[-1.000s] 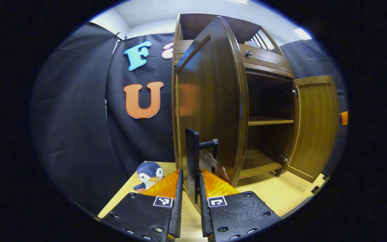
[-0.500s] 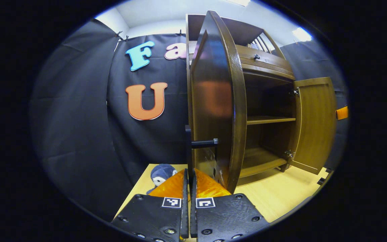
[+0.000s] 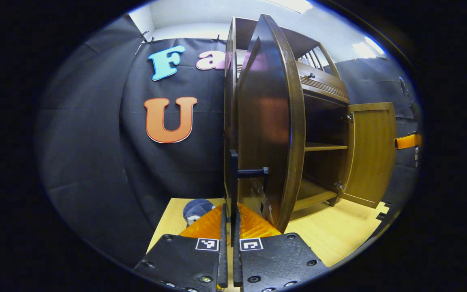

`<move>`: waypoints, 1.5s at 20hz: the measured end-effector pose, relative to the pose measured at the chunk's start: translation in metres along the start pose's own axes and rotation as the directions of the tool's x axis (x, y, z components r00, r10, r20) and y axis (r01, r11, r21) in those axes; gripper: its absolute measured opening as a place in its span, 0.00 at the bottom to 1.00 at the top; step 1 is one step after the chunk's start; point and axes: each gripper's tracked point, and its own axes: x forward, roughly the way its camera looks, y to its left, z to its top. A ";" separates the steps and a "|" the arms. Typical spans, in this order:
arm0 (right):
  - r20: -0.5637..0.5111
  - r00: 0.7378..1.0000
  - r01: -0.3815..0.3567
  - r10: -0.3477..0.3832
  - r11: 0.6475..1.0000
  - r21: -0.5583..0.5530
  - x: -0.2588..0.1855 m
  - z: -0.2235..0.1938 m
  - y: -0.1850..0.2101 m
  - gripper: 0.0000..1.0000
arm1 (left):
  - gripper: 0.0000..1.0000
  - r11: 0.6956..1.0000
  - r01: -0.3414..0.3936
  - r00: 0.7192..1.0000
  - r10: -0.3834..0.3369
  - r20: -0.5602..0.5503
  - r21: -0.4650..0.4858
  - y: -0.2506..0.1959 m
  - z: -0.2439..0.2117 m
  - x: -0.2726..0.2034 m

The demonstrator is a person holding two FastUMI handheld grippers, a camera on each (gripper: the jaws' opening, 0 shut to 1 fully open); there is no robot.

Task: Open the right door of the double-door shoe cabinet with the right hand, and open the left door with the left hand.

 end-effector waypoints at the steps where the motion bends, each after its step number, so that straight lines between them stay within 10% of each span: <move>1: -0.002 1.000 -0.001 0.001 1.000 0.000 0.001 0.000 0.001 0.99 | 0.05 1.000 0.006 1.000 -0.006 -0.006 0.002 -0.002 0.000 0.000; 5: -0.006 1.000 -0.004 0.004 1.000 -0.001 0.002 0.000 0.003 0.99 | 0.00 0.999 0.000 1.000 0.000 -0.008 0.034 0.000 0.001 -0.001; 9: 0.000 1.000 -0.005 0.005 1.000 -0.002 0.002 0.002 0.005 0.99 | 0.31 0.998 -0.059 0.998 0.059 -0.013 0.020 0.015 0.000 -0.009; 13: 0.009 1.000 -0.005 0.005 1.000 0.006 0.002 0.003 0.005 0.99 | 0.93 0.995 -0.101 0.995 0.101 -0.021 -0.002 0.019 -0.001 -0.019; 19: 0.011 1.000 -0.009 0.009 1.000 0.003 0.002 0.005 0.006 0.99 | 0.80 0.988 -0.156 0.988 0.156 -0.016 0.010 0.028 0.008 -0.052; 20: 0.016 1.000 -0.006 0.006 1.000 0.005 0.001 0.005 0.005 0.99 | 1.00 0.985 -0.172 0.985 0.172 -0.010 0.011 0.028 0.014 -0.060; 22: 0.024 1.000 0.008 -0.008 1.000 0.009 0.000 0.006 0.001 0.99 | 0.85 0.974 -0.224 0.974 0.225 -0.010 0.033 0.024 0.025 -0.074; 30: 0.064 0.992 0.109 -0.110 0.994 0.023 -0.006 0.019 -0.036 0.99 | 0.95 0.949 -0.293 0.956 0.290 0.040 0.118 -0.058 0.085 -0.100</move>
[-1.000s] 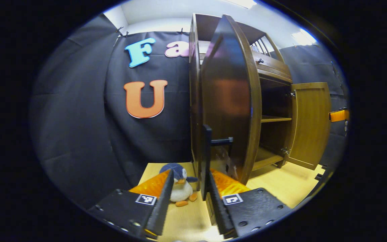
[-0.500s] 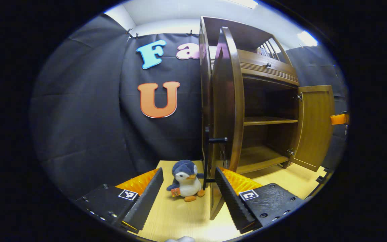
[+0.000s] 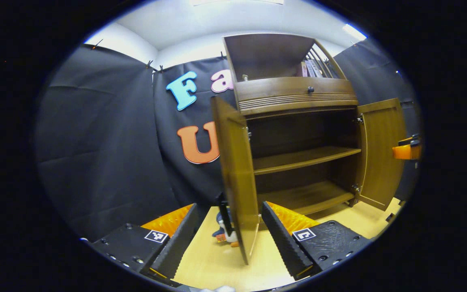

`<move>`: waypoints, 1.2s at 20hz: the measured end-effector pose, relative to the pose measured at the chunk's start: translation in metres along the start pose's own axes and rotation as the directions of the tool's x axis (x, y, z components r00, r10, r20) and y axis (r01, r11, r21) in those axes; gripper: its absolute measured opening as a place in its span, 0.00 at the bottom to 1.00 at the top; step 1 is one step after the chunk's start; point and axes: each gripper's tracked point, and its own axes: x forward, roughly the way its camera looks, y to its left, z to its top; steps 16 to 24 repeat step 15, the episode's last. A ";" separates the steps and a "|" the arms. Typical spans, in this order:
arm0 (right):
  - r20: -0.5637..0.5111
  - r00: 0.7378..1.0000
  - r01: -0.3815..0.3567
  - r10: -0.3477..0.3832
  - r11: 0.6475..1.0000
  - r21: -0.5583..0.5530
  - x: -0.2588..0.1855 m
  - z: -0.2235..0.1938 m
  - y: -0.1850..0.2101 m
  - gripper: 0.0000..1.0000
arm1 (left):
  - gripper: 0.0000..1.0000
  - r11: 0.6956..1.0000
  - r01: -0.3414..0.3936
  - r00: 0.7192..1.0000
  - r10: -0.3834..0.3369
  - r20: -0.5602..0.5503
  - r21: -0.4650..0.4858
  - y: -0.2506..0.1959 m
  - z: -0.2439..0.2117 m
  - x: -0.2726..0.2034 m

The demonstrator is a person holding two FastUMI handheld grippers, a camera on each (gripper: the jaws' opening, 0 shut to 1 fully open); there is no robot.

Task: Open the right door of the double-door shoe cabinet with the right hand, and open the left door with the left hand.

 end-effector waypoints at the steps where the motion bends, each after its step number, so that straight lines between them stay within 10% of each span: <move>1: 0.000 1.000 0.009 -0.009 1.000 0.002 0.000 0.000 -0.004 0.99 | 0.96 1.000 0.011 1.000 -0.011 -0.002 -0.023 -0.015 0.002 0.000; 10: 0.016 0.997 0.072 -0.073 0.997 0.035 -0.006 0.002 -0.037 0.99 | 0.96 0.993 0.103 0.994 -0.104 -0.021 -0.055 -0.112 0.015 0.006; 24: 0.027 0.997 0.072 -0.073 0.997 0.038 -0.008 0.004 -0.043 0.99 | 0.96 0.995 0.092 0.996 -0.092 0.000 -0.048 -0.115 0.029 0.010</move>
